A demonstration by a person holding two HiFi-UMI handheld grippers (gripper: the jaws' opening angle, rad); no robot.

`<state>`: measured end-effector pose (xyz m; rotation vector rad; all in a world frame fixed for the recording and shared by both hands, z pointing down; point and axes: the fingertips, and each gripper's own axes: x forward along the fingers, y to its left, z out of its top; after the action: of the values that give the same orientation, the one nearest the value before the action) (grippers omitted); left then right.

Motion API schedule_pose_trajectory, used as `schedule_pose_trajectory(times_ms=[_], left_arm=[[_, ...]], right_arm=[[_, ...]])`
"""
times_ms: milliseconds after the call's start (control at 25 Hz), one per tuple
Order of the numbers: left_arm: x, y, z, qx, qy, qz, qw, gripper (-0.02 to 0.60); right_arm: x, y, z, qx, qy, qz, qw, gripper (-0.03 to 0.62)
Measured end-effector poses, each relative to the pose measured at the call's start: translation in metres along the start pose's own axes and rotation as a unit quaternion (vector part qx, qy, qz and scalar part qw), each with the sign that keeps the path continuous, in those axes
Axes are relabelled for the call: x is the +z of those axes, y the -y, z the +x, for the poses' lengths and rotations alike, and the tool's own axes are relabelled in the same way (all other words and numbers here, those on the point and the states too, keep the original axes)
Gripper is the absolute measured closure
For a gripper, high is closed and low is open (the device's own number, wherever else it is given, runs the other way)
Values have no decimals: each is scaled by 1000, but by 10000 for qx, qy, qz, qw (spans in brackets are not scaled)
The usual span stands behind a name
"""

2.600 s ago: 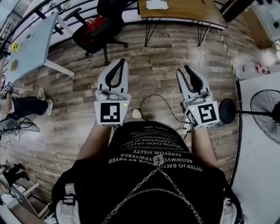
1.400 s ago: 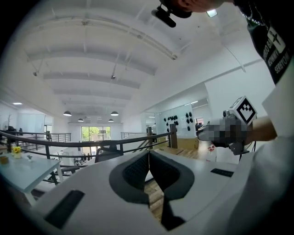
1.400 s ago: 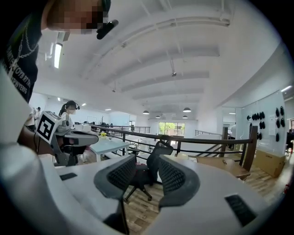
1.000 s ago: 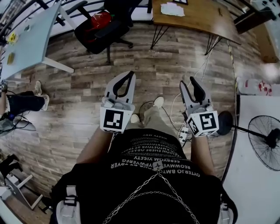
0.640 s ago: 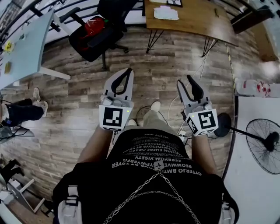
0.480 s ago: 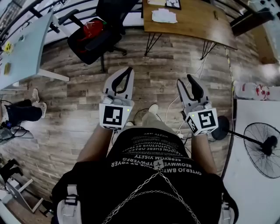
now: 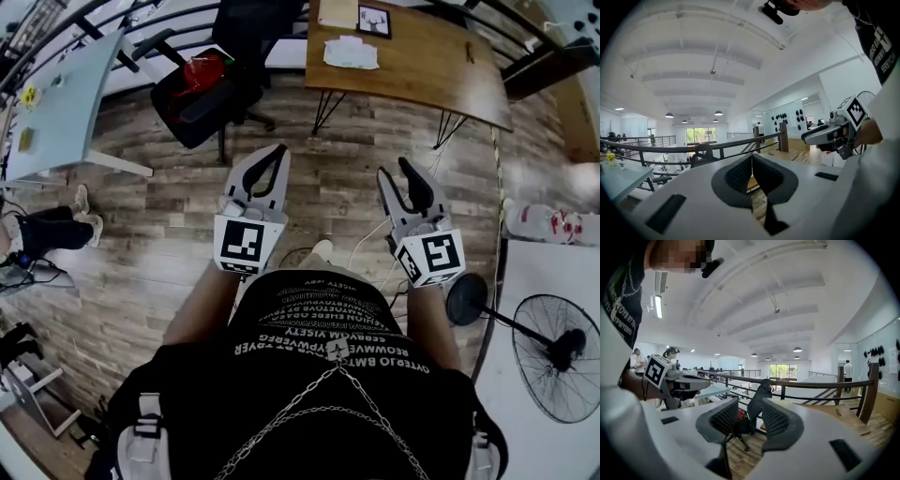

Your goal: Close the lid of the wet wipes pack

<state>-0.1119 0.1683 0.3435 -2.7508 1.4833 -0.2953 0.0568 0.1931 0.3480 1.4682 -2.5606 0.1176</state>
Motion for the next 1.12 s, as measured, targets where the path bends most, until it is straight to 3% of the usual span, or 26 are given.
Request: schedule_pose_trajectory(times_ms=[240, 520, 920, 1120], left_arm=[[12, 7, 23, 367, 77, -99, 9992, 552], [23, 8, 21, 797, 347, 613, 9943, 552], [-15, -5, 22, 789, -7, 369, 9962, 552], [-6, -15, 47, 731, 213, 372, 9964, 552]], right_arm=[[-10, 35, 3, 160, 23, 57, 9999, 450], [-19, 52, 5, 235, 91, 257, 9994, 451], [-32, 50, 25, 307, -17, 350, 9989, 451], [-27, 59, 46, 311, -26, 246, 9992, 453]])
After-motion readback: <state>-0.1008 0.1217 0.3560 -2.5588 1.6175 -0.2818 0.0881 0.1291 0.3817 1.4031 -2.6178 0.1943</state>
